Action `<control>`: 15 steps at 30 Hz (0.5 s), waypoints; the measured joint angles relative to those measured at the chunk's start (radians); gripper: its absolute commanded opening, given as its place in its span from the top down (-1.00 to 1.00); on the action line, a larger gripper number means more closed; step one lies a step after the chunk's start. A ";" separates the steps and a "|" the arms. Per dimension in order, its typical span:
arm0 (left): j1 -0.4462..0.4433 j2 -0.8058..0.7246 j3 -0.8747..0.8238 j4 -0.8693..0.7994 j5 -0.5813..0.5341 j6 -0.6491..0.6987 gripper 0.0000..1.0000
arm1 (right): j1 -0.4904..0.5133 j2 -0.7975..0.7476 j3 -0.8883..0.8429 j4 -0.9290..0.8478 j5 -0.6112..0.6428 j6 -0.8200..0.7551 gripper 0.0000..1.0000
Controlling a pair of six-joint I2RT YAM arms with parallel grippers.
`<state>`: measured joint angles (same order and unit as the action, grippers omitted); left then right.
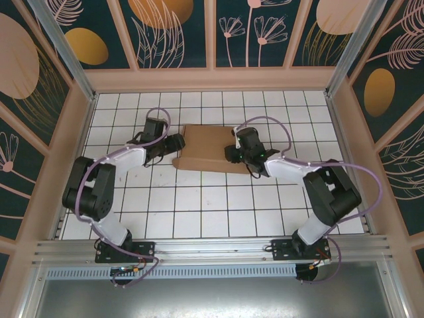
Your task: Fold the paper box
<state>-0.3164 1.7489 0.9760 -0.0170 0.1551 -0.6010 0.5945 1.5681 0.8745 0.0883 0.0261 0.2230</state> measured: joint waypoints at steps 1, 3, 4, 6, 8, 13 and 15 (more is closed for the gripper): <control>0.000 0.021 0.007 0.005 0.003 0.002 -0.24 | -0.008 -0.026 0.000 0.002 -0.002 -0.001 0.46; 0.000 0.038 0.031 0.014 0.000 0.006 -0.22 | -0.028 -0.071 -0.002 0.016 -0.004 0.010 0.72; 0.000 0.048 0.039 0.015 0.000 0.007 -0.22 | -0.045 -0.093 -0.013 0.045 -0.010 0.022 0.72; 0.000 0.065 0.050 0.027 0.004 0.007 -0.19 | -0.089 -0.126 -0.044 0.097 -0.031 0.058 0.71; 0.000 0.073 0.055 0.039 0.000 0.011 -0.17 | -0.150 -0.128 -0.053 0.108 -0.057 0.101 0.39; -0.002 0.075 0.056 0.048 -0.009 0.030 -0.10 | -0.254 -0.049 -0.053 0.104 -0.112 0.146 -0.33; -0.003 0.076 0.059 0.047 -0.009 0.043 -0.05 | -0.260 -0.026 -0.058 0.111 -0.154 0.151 -0.36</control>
<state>-0.3199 1.8244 1.0351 0.0303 0.1463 -0.5575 0.3344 1.5425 0.8165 0.1993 -0.1280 0.3737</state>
